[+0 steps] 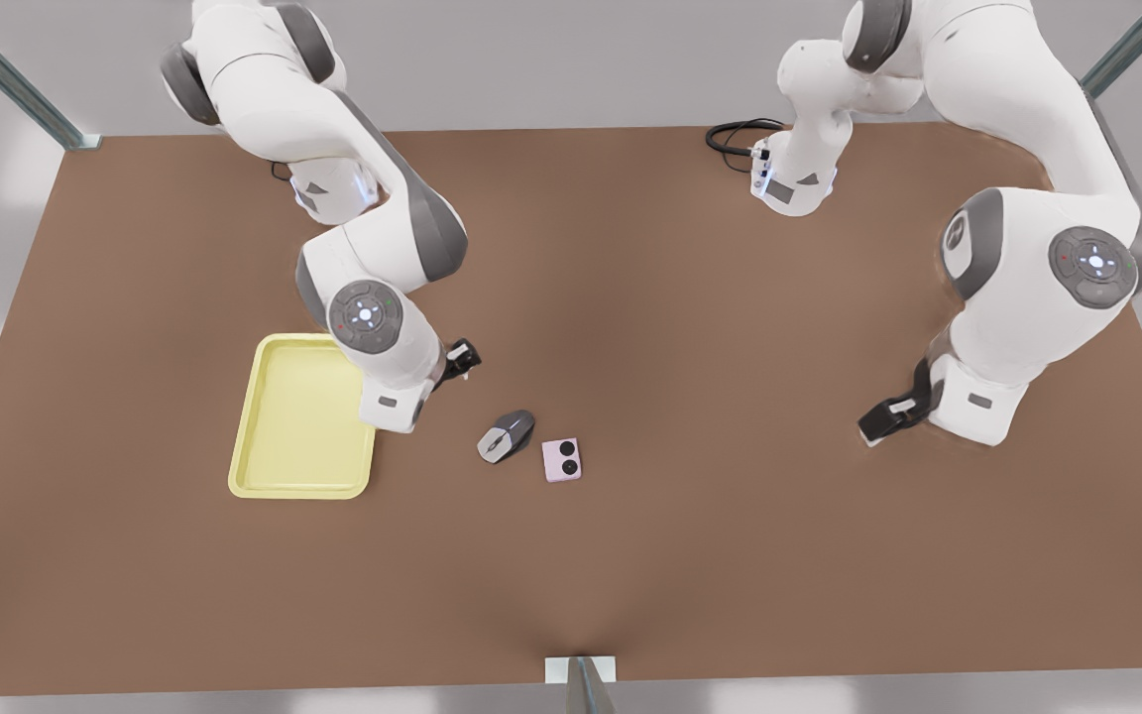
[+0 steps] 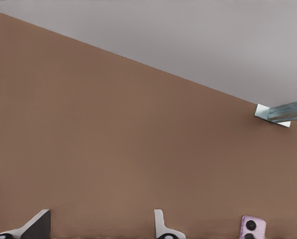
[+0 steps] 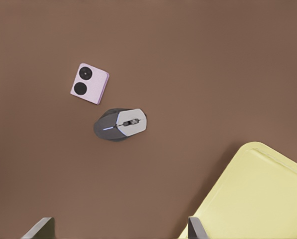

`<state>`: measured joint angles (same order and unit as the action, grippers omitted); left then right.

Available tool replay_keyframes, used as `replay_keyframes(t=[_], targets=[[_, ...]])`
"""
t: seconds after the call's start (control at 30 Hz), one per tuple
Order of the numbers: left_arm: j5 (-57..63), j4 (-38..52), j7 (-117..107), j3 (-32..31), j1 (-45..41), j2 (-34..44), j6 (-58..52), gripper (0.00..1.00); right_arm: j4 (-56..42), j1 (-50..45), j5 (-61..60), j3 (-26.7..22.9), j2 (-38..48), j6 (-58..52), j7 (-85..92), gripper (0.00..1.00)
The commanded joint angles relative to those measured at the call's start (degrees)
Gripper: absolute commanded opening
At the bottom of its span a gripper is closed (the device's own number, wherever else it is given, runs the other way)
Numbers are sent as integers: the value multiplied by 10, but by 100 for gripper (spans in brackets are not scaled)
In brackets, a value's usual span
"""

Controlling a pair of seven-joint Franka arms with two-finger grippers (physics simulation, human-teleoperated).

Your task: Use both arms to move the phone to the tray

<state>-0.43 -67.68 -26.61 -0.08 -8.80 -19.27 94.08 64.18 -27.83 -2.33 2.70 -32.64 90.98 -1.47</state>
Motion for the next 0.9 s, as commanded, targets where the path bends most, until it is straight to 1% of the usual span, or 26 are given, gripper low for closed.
replay_keyframes(t=[0.0, 0.07, 0.13, 0.17, 0.2, 0.27, 0.37, 0.43, 0.57, 0.63, 0.83, 0.87], targets=[[52, -28, 253, -53, 40, 49, -109, 100, -49, -27, 0, 1, -50, 55, -345, 100], [57, -29, 254, -52, 40, 56, -113, 100, -57, -35, -1, 1, -74, 98, -391, 100], [55, -24, 256, -52, 39, 54, -137, 100, -65, -48, -1, 1, -113, 165, -463, 100], [54, -21, 257, -52, 39, 51, -137, 100, -86, -56, -1, 1, -137, 165, -493, 100], [51, -21, 265, -49, 39, 49, -137, 100, -90, -56, -1, 1, -142, 170, -503, 100], [39, -20, 257, -47, 41, 42, -132, 100, -87, -56, -2, 1, -160, 213, -545, 100], [36, -10, 254, -47, 39, 42, -116, 100, -91, -60, -1, 3, -202, 248, -549, 100], [36, -10, 254, -47, 39, 34, -115, 100, -134, -69, -1, 12, -250, 242, -563, 100], [39, -10, 249, -46, 40, 26, -108, 100, -165, -65, 4, 16, -296, 248, -565, 100], [38, -11, 211, -40, 41, 22, -111, 100, -165, -60, 6, 21, -303, 248, -565, 100], [39, -17, 206, -28, 41, 10, -113, 100, -161, -60, 26, 23, -310, 249, -553, 100], [38, -17, 206, -27, 41, 10, -131, 100, -160, -61, 26, 23, -312, 249, -547, 100]])
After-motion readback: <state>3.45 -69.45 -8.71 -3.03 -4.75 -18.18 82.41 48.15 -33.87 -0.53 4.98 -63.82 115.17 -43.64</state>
